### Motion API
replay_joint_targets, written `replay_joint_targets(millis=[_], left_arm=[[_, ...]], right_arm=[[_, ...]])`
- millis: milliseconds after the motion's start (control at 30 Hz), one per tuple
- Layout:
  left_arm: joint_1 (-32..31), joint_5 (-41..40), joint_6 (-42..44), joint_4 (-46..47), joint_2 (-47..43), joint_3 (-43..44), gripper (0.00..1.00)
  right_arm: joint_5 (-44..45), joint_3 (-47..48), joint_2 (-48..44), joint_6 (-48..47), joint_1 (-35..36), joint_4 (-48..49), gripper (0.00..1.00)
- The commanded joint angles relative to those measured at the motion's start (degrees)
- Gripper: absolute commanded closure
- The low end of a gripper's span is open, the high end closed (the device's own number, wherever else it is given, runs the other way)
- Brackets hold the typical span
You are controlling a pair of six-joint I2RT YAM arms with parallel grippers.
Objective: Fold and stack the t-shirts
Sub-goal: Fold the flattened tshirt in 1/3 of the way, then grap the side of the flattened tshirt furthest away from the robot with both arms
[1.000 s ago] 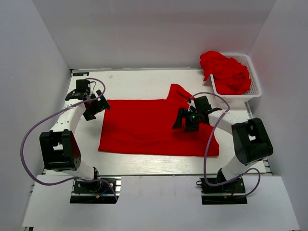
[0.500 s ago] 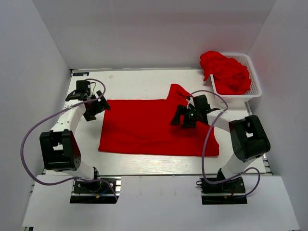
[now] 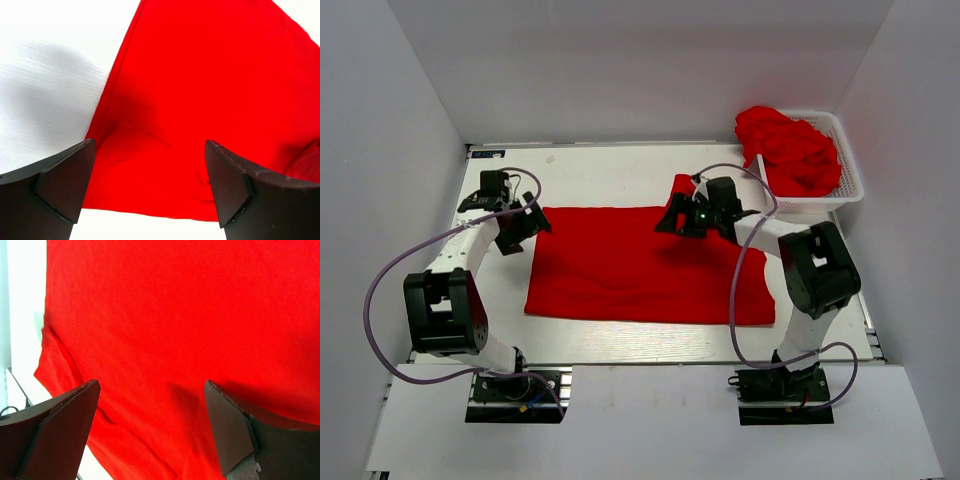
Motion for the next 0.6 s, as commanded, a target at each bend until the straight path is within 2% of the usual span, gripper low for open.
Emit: replay_joint_targets(millis=[0,67,133,200,233,267,300,333,400,467,567], left_arm=[[0.2,1.4,0.4,1.6,0.6,2.6,0.0],[0.2,1.4,0.4,1.6,3.0,4.9,0.0],[0.2,1.4,0.4,2.1,5.0,8.0,0.0],[0.8,0.8,0.4,2.1,9.0,12.3,0.0],[0.8,0.8,0.4,1.5,10.6,14.1,0.0],[0.8,0.8,0.4,1.5,12.4,15.8,0.0],[0.8,-0.1,0.4,0.7,14.1,19.5,0.0],[0.8,-0.1,1.1,0.1,17.8,21.4,0.0],[0.8,-2.2,1.1,-0.4,21.5,26.4,0.0],[0.8,-2.8,2.8,-0.5,27.5,30.2,0.0],[0.8,-2.8,3.9,-3.3,33.8,39.0,0.0]], right_arm=[[-0.5,5.9,2.4,-1.9,0.6,-1.0,0.1],[1.8,10.8,3.7,-3.2,0.7,-5.9,0.1],[8.3,14.3,3.9,-6.9,0.5,-8.6,0.1],[11.7,19.5,4.4,-10.1,0.1,-15.9,0.1],[18.9,20.9,4.8,-11.6,0.1,-17.5,0.1],[21.5,25.3,5.6,-12.2,-0.1,-21.3,0.1],[23.9,26.8,6.6,-13.2,-0.1,-24.7,0.1],[30.8,28.1,7.1,-15.1,-0.5,-27.1,0.1],[35.7,31.6,8.9,-16.2,-0.5,-30.0,0.1],[39.3,33.9,10.2,-18.0,-1.2,-30.9,0.1],[40.1,37.5,12.3,-18.7,-2.6,-32.8,0.1]])
